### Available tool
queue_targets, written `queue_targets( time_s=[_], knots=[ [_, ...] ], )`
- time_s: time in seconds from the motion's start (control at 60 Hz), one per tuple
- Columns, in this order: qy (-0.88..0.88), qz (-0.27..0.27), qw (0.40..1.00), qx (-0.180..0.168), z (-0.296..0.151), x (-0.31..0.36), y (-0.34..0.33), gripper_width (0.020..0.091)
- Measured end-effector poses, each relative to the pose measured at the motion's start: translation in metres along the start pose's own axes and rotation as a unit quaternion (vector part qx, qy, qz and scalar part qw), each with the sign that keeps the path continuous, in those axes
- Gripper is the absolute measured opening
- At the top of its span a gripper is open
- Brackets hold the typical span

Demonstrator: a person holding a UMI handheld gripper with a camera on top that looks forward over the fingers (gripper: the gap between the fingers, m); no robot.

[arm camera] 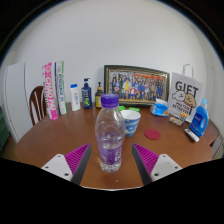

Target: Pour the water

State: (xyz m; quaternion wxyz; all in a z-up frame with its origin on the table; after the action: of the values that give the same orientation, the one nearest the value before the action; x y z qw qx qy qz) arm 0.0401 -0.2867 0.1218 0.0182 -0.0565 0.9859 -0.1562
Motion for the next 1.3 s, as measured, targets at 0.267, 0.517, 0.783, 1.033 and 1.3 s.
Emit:
queue_targets(
  time_s=[0.267,0.517,0.783,1.033,1.3],
  knots=[
    [0.003,0.016,0.999,-0.043,0.013,0.008,0.057,0.0517],
    [-0.017,0.035,0.998,-0.038,0.004,-0.010,0.052,0.0351],
    [-0.173,0.128,0.976,-0.032,-0.060,-0.122,0.060,0.0349],
    [-0.454,0.180,0.873,0.002,-0.113,-0.212,0.119,0.0347],
    [-0.696,0.175,0.696,0.028,-0.132,-0.229,0.174,0.0348]
  ],
)
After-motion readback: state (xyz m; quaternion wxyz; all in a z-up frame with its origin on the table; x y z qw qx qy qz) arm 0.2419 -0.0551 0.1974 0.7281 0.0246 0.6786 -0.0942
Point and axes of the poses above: the point between the fingertips, and its own axes, seen from behind it with the camera up: x to the left, z down, y forward, the way the camera looks, the point moved 4 cm from there along -y, backward, against the way the camera looks, and after that the axes turned 7 degrees about -x, right-handed, at the moved point
